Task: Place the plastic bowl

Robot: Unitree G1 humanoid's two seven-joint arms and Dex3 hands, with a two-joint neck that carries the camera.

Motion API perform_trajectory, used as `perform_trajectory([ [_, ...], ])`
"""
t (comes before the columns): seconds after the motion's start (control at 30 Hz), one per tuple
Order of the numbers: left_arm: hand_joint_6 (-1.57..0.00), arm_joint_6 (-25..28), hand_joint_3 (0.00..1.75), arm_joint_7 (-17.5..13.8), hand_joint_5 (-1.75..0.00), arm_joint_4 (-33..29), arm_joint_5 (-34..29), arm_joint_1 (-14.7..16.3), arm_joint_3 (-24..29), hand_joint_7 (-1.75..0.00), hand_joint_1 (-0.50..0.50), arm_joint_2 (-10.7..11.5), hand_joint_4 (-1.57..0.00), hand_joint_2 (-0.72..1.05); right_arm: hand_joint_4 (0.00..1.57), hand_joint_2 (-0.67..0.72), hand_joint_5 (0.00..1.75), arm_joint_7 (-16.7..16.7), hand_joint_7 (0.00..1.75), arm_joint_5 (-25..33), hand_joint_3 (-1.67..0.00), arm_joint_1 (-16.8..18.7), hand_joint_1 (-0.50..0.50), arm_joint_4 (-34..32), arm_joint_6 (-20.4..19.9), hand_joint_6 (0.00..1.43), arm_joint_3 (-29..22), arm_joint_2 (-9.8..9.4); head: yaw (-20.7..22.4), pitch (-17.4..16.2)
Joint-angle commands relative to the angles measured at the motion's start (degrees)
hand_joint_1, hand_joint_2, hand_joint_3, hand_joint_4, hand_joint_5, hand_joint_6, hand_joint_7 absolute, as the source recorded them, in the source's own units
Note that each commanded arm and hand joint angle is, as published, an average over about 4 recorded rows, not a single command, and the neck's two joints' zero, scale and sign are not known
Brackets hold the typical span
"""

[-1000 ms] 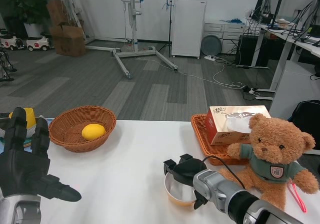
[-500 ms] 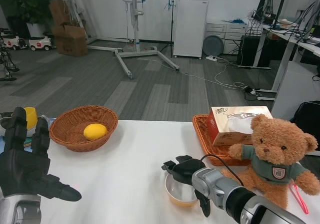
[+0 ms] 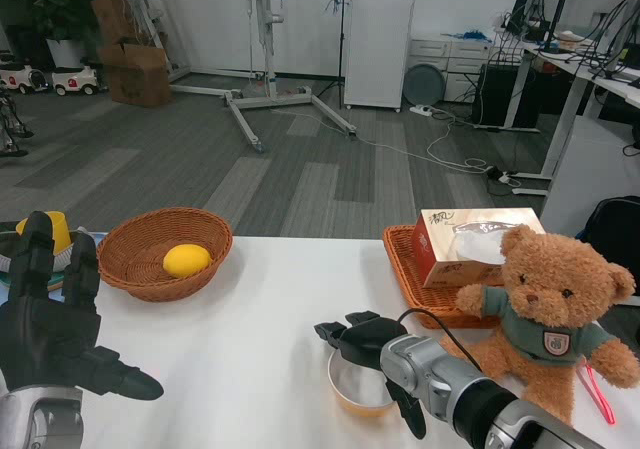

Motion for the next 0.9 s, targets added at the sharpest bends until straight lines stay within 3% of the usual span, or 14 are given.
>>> perform_trajectory([
  [0.03,0.00,-0.1,0.00,0.0,0.00,0.4,-0.2,-0.2,-0.1,0.00,-0.48,0.4,0.00,-0.72,0.00,0.47,0.00,0.3,0.00,-1.5,-0.08,1.7,-0.28,-4.5,0.4,0.00,-2.2,-0.57,0.1,-0.1],
  [0.43,0.00,-0.1,0.00,0.0,0.00,0.4,-0.2,-0.3,0.0,0.00,-0.48,0.5,0.00,-0.72,0.00,0.47,0.00,1.1,0.00,-3.6,-0.08,5.3,-0.25,-15.4,1.7,0.00,-9.9,-1.43,0.1,0.0],
  [0.6,0.00,-0.1,0.00,0.0,0.00,0.4,-0.3,-0.5,-0.1,0.00,-0.48,0.5,0.00,-0.72,0.00,0.47,0.00,1.4,0.00,-0.6,-0.08,8.1,-0.25,-22.3,1.5,0.00,-17.0,-1.41,-0.5,-0.2],
  [0.7,0.00,-0.1,0.00,0.0,0.00,0.4,-0.3,-0.6,-0.2,0.00,-0.48,0.5,0.00,-0.72,0.00,0.47,0.00,-1.5,0.00,13.0,-0.08,9.4,-0.27,-22.3,-5.1,0.00,-22.4,-1.06,-0.7,-0.2],
  [0.73,0.00,0.0,0.00,0.0,0.00,0.4,-0.3,-0.7,-0.2,0.00,-0.48,0.5,0.00,-0.72,0.00,0.47,0.00,-3.6,0.00,21.1,-0.08,9.7,-0.28,-20.8,-9.5,0.00,-23.8,-0.99,-0.7,-0.1],
  [0.83,0.00,0.0,0.00,0.0,0.00,0.5,0.1,-0.7,-0.2,0.00,-0.48,0.5,0.00,-0.72,0.00,0.47,0.00,-9.6,0.00,43.4,-0.08,9.8,-0.29,-14.9,-21.1,0.00,-23.4,-1.12,-0.7,0.0],
  [0.9,0.00,0.0,0.00,0.0,0.00,0.6,1.0,-0.8,-0.1,0.00,-0.48,0.4,0.00,-0.72,0.00,0.47,0.00,-12.2,0.00,51.5,-0.08,9.8,-0.29,-13.1,-25.8,0.00,-22.6,-1.12,-0.7,0.0],
])
